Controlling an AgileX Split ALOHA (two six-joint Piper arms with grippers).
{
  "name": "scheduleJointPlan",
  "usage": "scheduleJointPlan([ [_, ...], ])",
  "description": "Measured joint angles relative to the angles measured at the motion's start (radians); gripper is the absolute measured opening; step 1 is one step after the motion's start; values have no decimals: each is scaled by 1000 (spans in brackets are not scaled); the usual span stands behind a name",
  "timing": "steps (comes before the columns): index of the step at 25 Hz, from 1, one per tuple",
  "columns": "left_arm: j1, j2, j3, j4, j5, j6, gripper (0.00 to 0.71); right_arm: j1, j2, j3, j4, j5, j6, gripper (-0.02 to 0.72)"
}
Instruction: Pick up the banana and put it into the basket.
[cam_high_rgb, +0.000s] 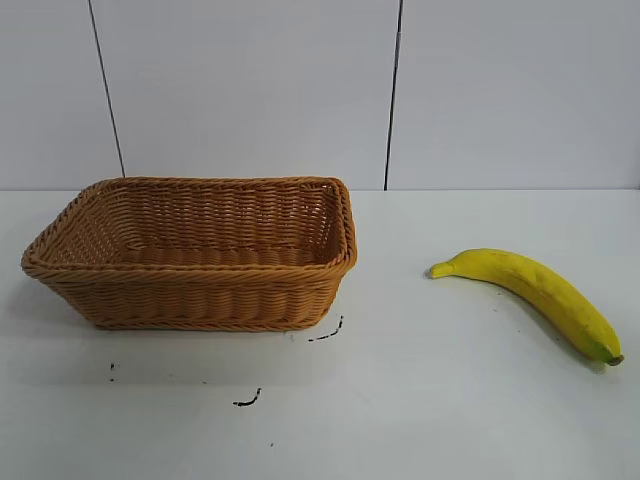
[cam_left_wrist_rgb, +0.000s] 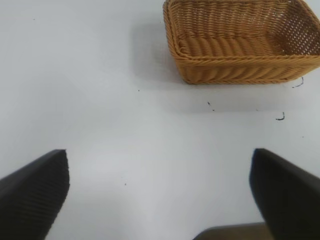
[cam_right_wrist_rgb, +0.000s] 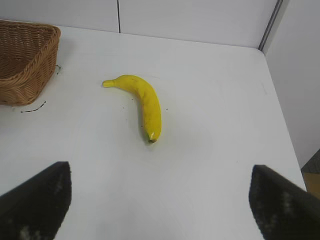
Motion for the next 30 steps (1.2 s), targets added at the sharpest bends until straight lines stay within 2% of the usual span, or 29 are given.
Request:
scheduleJointPlan([
  [15,0,0,0,0,0,0,695,0,896,-533,35,15,3,689],
  [21,0,0,0,0,0,0,695,0,1194,-730,36,113,-8,689],
  [26,0,0,0,0,0,0,695,0,1372,-814,36,130,-62,689],
  [30,0,0,0,0,0,0,695,1,1450,-819,37,124,-158,689],
])
